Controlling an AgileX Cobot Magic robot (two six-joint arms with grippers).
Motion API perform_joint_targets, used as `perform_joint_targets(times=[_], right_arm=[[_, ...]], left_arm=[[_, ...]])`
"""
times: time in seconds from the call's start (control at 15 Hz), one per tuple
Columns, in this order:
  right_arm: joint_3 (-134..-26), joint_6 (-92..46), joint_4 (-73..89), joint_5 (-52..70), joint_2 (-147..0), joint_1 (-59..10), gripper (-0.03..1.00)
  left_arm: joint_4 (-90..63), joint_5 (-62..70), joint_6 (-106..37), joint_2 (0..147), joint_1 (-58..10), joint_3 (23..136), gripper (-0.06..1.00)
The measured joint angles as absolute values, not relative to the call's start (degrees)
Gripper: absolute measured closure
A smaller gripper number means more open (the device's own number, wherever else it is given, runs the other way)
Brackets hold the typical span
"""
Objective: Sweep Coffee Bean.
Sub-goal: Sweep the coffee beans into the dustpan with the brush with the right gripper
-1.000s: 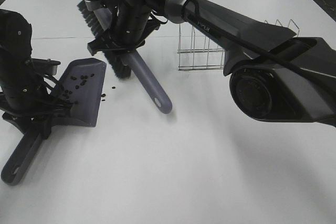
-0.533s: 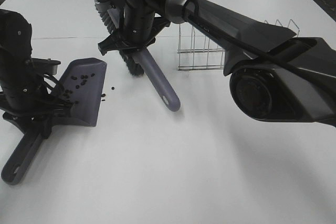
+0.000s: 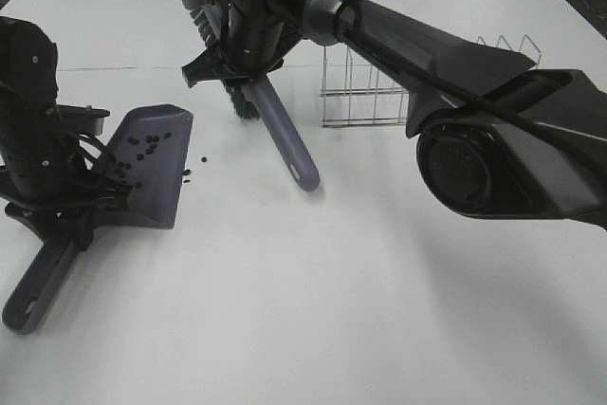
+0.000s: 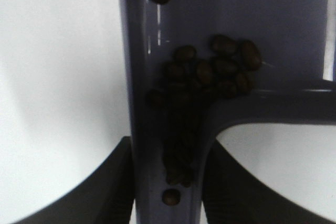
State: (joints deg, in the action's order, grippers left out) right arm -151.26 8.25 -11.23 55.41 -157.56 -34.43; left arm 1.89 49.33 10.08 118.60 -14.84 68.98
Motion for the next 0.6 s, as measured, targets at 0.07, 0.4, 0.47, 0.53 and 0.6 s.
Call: perform_joint_targets(times=[0.07,0.4,0.47,0.53,0.6], right_arm=[[-151.3,8.4,-10.7,54.4,-158.1,-34.0,0.68],[-151.3,8.0,-1.9,51.6,-161.4,-33.7,0.68],[-151.3,7.4,0.0,51.6,-161.7,-33.7,0.69],[-151.3,5.7,4.2,51.8,-162.2,-33.7,0.69],[-151.3,3.9,8.3,51.9,-162.7,-34.0,0.69]], left_arm=[[1.9,49.3,10.1,118.6,-14.8,69.0,0.61],[1.9,49.3,10.1,118.6,-14.8,69.0,0.61],[1.9,49.3,10.1,118.6,-14.8,69.0,0.61],[1.9,49.3,10.1,118.6,-14.8,69.0,0.61],[1.9,49.3,10.1,118.6,-14.8,69.0,0.61]])
